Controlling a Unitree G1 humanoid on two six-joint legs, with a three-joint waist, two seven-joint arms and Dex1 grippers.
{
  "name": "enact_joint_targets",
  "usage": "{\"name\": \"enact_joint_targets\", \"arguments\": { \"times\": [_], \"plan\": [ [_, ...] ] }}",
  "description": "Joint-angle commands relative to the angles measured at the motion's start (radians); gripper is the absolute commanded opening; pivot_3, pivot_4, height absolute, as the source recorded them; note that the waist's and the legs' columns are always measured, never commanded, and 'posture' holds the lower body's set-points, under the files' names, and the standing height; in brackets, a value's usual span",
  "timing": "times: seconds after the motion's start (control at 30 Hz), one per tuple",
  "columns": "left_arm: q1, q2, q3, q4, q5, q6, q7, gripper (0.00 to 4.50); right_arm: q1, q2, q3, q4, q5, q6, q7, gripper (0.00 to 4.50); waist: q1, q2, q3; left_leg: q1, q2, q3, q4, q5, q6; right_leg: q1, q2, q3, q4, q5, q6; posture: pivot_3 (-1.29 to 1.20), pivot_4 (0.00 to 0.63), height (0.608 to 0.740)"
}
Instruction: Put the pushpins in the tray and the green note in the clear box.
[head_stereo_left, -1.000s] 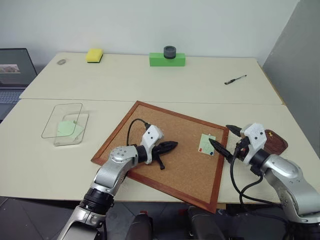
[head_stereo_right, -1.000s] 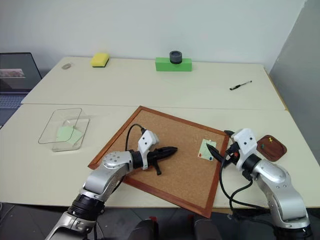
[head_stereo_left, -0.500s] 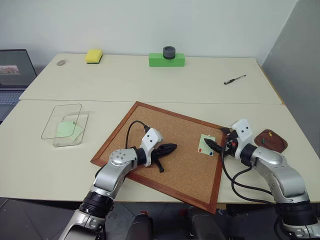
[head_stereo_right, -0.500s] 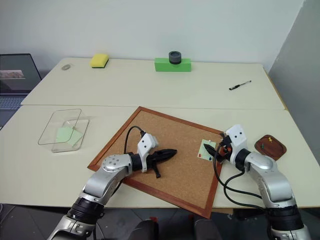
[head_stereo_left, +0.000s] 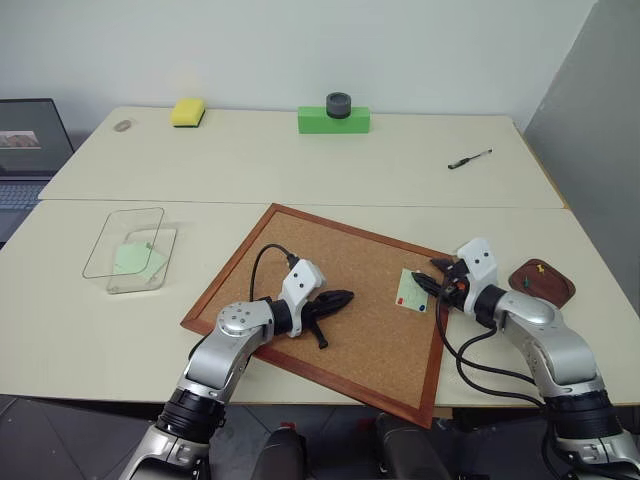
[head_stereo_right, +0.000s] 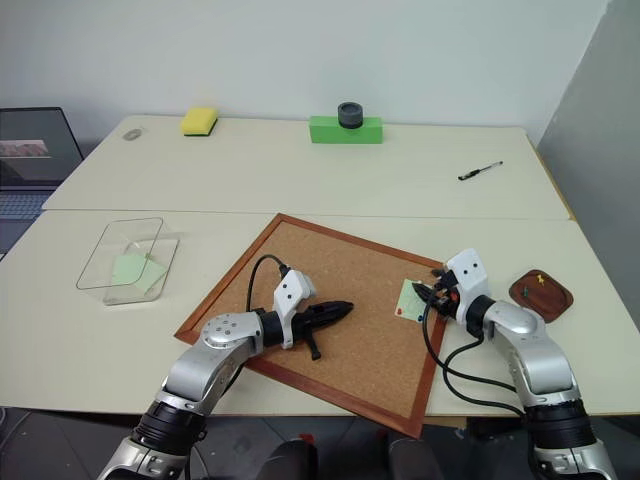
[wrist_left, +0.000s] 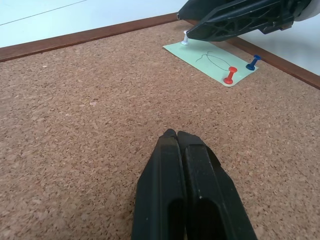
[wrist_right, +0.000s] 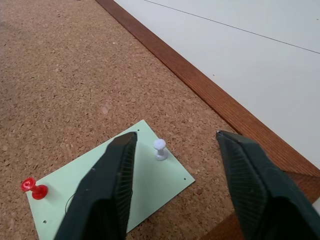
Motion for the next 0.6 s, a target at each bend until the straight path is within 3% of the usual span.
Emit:
{"name": "enact_joint_targets", "arguments": {
  "times": [0.03,0.3,0.6],
  "plan": [
    [0.008,0.005,-0.008,0.023,0.020,0.010,0.004,0.00,-0.002,-0.006,0.016,-0.023,-0.020,-0.027,0.021,1.58,0.000,0.000,0.000,0.000,0.000,0.000,0.000,0.000,0.000,0.000,0.000,0.000,0.000,0.000,0.000,0.00,0.150,0.740],
    [0.006,0.010,-0.013,0.031,0.038,0.006,0.009,0.00,-0.003,-0.007,0.019,-0.019,-0.032,-0.023,0.024,0.01,0.000,0.000,0.000,0.000,0.000,0.000,0.000,0.000,0.000,0.000,0.000,0.000,0.000,0.000,0.000,0.00,0.150,0.740],
    [0.003,0.020,-0.028,0.046,0.068,0.006,0.015,0.00,-0.002,-0.013,-0.006,-0.077,-0.024,-0.059,0.033,0.01,0.000,0.000,0.000,0.000,0.000,0.000,0.000,0.000,0.000,0.000,0.000,0.000,0.000,0.000,0.000,0.00,0.150,0.740]
  ]
}}
